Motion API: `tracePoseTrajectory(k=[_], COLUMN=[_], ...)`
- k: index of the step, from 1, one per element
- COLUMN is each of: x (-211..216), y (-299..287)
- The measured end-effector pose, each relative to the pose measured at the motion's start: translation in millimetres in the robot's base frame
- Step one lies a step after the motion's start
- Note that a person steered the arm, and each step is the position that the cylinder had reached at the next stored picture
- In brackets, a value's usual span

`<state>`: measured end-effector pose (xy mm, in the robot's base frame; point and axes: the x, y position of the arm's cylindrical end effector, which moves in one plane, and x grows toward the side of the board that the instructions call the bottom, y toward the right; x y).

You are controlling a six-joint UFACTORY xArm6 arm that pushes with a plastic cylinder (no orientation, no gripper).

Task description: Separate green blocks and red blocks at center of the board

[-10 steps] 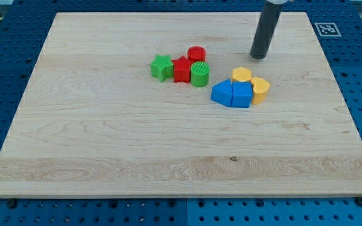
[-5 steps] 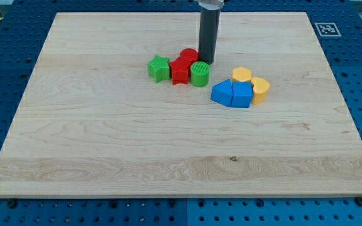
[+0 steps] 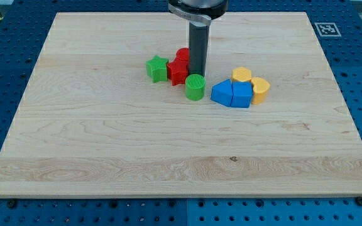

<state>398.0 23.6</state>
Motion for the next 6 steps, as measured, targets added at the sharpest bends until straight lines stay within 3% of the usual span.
tracePoseTrajectory(k=[4,6], x=[6,-15], y=[-10,-19])
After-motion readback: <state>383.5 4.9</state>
